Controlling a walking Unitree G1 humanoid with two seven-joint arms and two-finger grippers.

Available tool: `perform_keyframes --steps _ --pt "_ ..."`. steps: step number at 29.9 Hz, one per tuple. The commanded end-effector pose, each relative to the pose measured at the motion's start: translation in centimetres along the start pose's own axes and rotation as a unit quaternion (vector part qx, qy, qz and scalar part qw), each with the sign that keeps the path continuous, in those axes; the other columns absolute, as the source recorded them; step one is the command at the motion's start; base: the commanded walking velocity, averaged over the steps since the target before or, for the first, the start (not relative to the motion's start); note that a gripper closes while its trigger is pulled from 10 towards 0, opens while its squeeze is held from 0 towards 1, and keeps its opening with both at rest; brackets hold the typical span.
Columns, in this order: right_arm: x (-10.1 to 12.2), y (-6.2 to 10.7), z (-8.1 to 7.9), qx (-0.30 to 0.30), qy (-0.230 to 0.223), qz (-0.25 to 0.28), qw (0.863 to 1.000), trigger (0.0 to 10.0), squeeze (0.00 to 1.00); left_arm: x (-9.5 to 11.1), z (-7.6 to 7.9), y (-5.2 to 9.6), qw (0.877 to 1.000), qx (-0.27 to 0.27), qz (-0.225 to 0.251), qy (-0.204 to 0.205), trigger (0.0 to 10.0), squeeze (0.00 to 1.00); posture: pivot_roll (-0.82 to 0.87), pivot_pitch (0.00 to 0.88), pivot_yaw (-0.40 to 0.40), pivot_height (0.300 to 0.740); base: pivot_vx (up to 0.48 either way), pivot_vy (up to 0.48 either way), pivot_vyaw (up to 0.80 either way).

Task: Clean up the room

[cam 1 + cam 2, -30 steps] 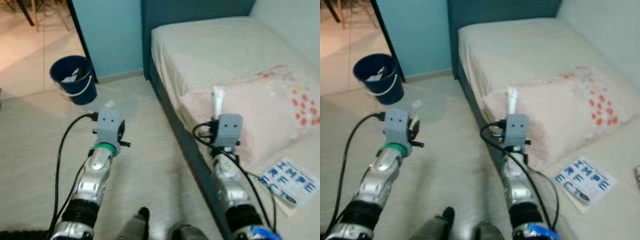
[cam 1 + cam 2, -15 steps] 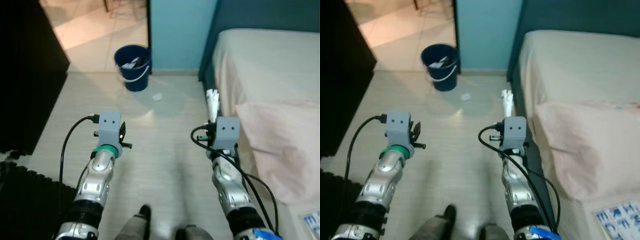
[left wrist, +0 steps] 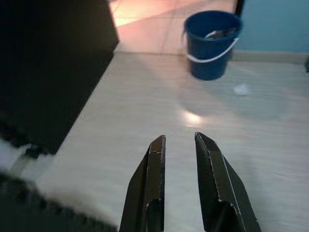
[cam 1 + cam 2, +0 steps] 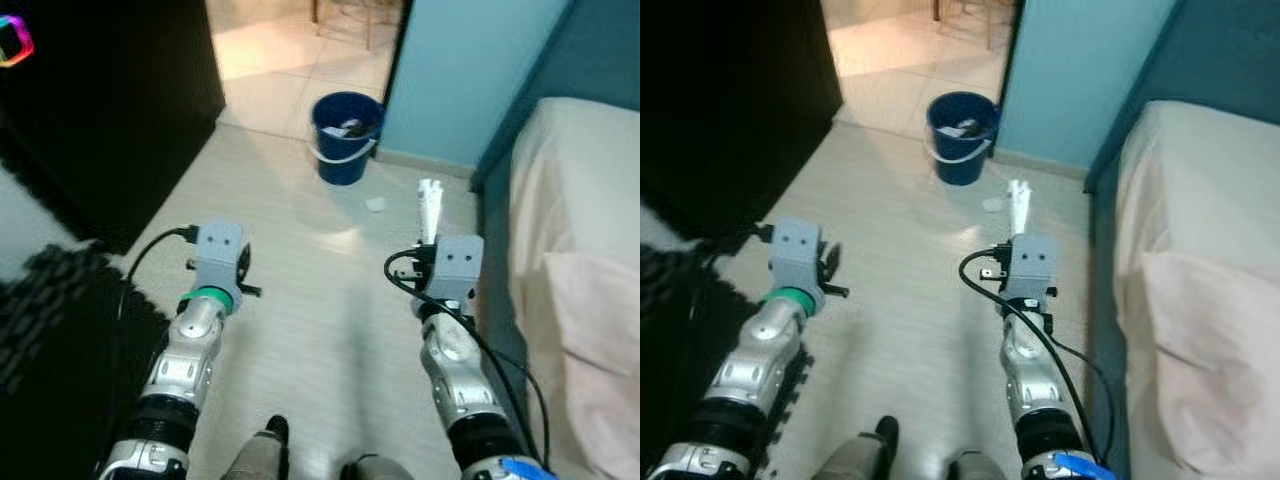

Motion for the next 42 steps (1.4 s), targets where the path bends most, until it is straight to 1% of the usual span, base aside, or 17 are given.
perform_keyframes --steps 1,4,9,14,42 --pt "-1.3 0.4 1.1 -0.015 -0.003 -0.037 0.999 10.0 0.00 -0.3 0.6 0.1 1.000 -0.013 -0.010 0.006 10.0 0.00 0.07 0.111 0.036 0.740 0.000 0.000 0.00" --pt "-1.4 0.4 1.0 -0.012 -0.005 -0.038 0.999 10.0 0.00 -0.5 0.5 0.0 1.000 -0.007 -0.017 0.006 10.0 0.00 0.07 0.113 0.035 0.740 0.000 0.000 0.00" --pt "-1.3 0.4 1.0 -0.013 -0.007 -0.036 0.999 10.0 0.00 -1.3 0.3 0.1 0.999 0.000 -0.036 -0.016 10.0 0.00 0.07 0.116 0.028 0.740 0.000 0.000 0.00" --pt "-1.3 0.3 1.1 -0.014 -0.007 -0.036 0.999 10.0 0.00 -1.3 0.2 0.1 0.999 -0.001 -0.033 -0.015 10.0 0.00 0.07 0.117 0.028 0.740 0.201 0.000 0.00" --pt "-1.4 0.1 1.2 -0.018 -0.009 -0.041 0.999 10.0 0.00 -0.8 0.2 -0.1 1.000 -0.006 -0.023 -0.017 10.0 0.00 0.07 0.116 0.029 0.740 0.341 0.000 0.00"
Point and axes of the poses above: a point about 5 cm out from each wrist's last joint towards the gripper, its own y axis pointing back from the gripper into the wrist, its own x axis along the axis of the wrist's last joint, z = x × y, the point moved 1 cm from there along -y, pointing out of the wrist towards the gripper, and after that the axes turned 9 degrees about -y, right-handed, at the moved point
